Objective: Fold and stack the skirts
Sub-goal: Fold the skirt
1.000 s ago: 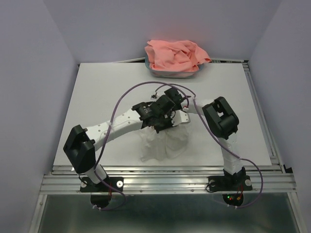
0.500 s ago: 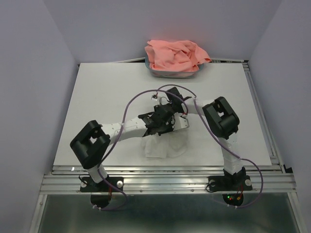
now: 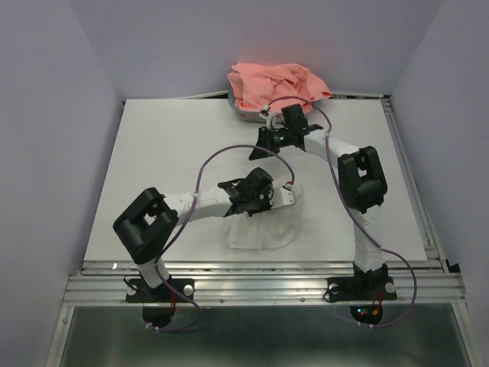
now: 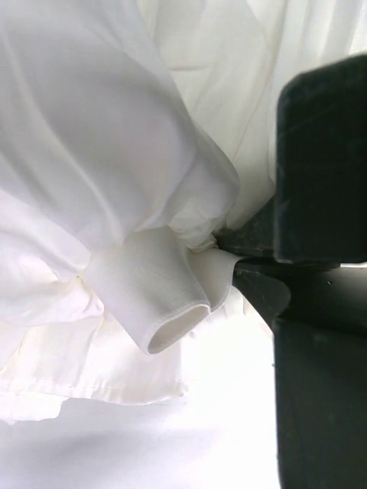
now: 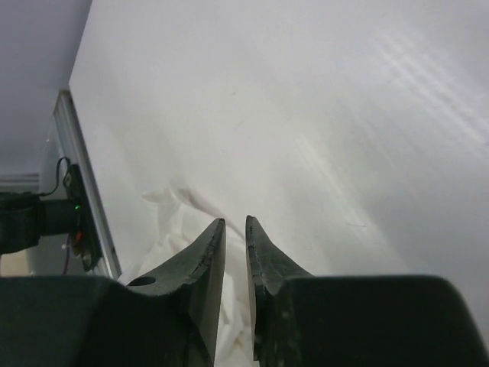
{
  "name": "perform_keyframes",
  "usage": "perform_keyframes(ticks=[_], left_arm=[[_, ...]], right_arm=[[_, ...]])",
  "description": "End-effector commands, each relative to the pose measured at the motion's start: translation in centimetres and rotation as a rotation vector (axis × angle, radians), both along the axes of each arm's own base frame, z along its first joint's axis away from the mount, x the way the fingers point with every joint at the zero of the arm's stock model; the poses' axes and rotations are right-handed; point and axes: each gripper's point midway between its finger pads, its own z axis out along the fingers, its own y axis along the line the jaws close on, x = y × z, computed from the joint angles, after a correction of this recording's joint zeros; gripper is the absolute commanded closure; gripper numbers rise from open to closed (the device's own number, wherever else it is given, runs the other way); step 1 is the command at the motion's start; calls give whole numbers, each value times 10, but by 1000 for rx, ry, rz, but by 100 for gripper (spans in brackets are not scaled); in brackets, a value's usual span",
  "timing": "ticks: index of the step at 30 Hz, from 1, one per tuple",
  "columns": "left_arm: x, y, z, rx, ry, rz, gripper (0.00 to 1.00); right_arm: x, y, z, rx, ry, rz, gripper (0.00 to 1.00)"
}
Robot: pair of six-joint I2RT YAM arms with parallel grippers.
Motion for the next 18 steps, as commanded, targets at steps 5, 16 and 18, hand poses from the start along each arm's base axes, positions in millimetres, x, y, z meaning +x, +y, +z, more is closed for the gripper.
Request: perform_keyframes(ticks=[5,16,18], left_arm=[[-24,4,34,-46,105,26,100],[6,-15,102,-155,38,92,100],[13,-14,96,-143,35,104,100]], right_arm=[[-12,-44,-22,-147,-3,42,91],[-109,-36,-74,-90,276,191,93],[-112,-36,-76,-86,289,193,93]])
